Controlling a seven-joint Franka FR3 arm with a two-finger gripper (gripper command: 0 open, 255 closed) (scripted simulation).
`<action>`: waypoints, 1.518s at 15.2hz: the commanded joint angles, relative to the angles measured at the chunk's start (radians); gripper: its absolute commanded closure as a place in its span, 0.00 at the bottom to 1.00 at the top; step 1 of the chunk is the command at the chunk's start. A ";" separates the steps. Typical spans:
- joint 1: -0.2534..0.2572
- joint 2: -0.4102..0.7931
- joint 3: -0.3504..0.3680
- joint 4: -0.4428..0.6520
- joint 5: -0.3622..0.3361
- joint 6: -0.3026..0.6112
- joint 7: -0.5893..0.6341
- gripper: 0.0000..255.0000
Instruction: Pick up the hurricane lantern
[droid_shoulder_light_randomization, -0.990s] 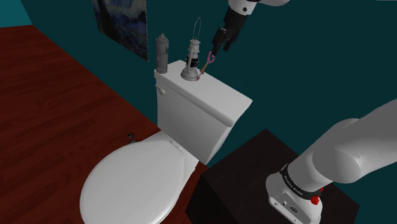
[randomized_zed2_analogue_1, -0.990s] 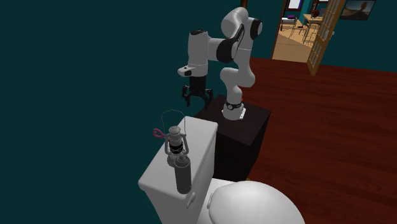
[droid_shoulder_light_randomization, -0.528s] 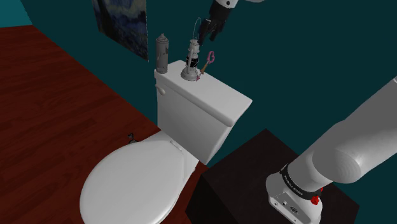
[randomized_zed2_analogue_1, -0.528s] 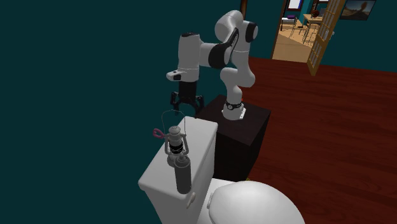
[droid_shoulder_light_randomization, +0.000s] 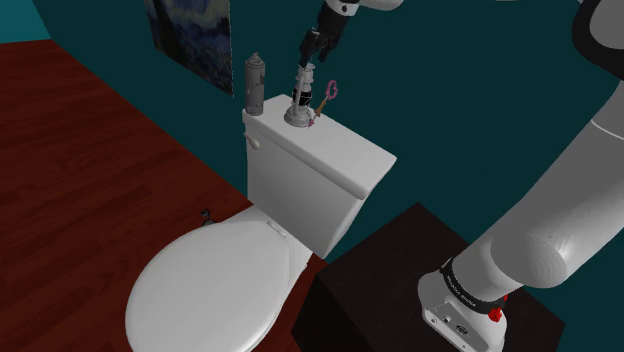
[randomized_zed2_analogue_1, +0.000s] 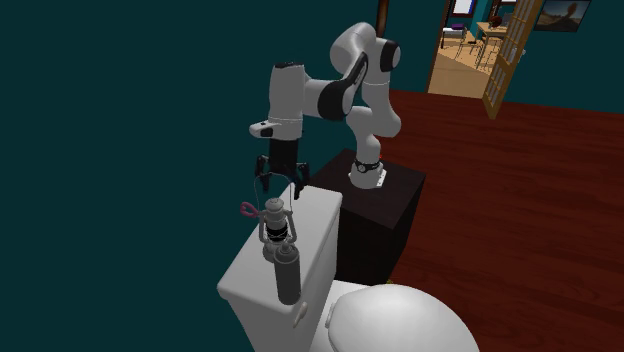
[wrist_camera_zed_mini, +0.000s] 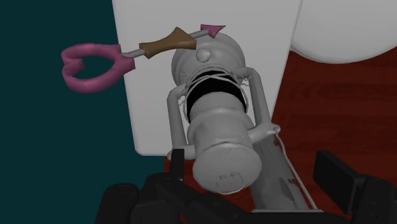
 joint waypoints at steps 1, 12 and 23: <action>-0.001 0.006 0.000 -0.019 0.002 0.026 -0.004 0.00; -0.001 0.010 0.000 -0.035 0.004 0.046 -0.008 1.00; -0.001 -0.004 -0.001 0.054 -0.003 -0.057 0.004 1.00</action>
